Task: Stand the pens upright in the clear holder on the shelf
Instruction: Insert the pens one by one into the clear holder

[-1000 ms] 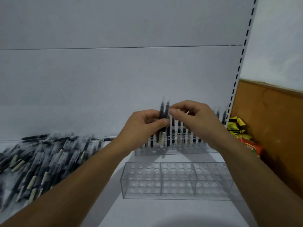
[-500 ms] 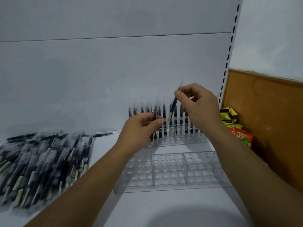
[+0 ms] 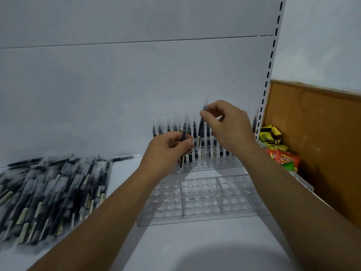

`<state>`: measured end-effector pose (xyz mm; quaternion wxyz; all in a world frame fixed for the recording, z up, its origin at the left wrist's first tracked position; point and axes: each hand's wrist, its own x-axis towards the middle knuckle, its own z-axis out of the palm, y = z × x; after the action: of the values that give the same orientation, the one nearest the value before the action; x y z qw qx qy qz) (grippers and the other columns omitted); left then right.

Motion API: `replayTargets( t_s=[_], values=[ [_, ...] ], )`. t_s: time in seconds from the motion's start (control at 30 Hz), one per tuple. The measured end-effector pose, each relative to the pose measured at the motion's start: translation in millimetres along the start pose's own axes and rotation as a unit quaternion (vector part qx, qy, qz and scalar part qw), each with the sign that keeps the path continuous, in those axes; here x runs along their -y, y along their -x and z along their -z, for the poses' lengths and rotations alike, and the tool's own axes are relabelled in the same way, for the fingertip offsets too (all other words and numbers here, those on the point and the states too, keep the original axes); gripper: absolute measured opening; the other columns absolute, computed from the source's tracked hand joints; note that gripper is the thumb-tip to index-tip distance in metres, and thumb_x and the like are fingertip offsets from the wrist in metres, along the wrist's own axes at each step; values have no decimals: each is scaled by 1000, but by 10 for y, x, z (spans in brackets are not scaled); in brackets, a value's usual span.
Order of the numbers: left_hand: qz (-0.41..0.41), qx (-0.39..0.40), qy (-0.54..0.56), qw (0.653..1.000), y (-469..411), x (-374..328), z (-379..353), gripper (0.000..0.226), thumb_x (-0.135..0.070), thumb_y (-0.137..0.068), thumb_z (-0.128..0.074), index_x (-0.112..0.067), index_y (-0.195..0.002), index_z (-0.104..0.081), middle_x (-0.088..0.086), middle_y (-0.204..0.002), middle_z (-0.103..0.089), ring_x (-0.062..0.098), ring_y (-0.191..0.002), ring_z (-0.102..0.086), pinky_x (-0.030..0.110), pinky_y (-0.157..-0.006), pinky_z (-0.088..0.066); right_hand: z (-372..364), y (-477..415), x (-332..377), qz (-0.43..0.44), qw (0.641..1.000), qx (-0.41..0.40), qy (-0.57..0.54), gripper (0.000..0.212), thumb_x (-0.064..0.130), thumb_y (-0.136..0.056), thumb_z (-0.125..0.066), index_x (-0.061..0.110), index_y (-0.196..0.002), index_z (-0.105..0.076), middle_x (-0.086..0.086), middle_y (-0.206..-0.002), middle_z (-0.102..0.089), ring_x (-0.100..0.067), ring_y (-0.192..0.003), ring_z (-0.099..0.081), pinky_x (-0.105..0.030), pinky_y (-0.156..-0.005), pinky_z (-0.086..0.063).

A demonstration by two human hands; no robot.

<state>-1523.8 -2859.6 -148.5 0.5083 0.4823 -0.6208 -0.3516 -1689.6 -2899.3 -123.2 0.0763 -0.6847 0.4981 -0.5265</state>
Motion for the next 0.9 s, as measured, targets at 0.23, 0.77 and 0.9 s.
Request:
replayTargets(
  t_s=[0.23,0.77,0.9],
  values=[
    [-4,9,-7,1000,14,-2,2,8,-20,-89,-66,-28,-91,-70,-5,-85,-76,6,-82,-71,26,-86,-55,-44,18,-6,7,986,103,134,23,44,-94,-58,25,-102,-66,11,-87,-64,-14,-83,-60,-28,-71,-45],
    [-4,19,-26,999,-2,16,5,10,-20,-89,-67,-21,-98,-72,-2,-86,-76,11,-85,-72,35,-90,-55,88,76,86,5,986,160,40,10,32,-91,-60,32,-91,-70,16,-82,-65,2,-70,-57,-22,-66,-46],
    [-29,40,-66,997,9,14,3,12,-24,-91,-64,-26,-100,-72,-5,-87,-75,9,-84,-72,35,-88,-56,62,133,135,2,973,220,-73,12,37,-87,-69,25,-85,-70,11,-77,-64,1,-54,-47,-18,-57,-40]
  ],
)
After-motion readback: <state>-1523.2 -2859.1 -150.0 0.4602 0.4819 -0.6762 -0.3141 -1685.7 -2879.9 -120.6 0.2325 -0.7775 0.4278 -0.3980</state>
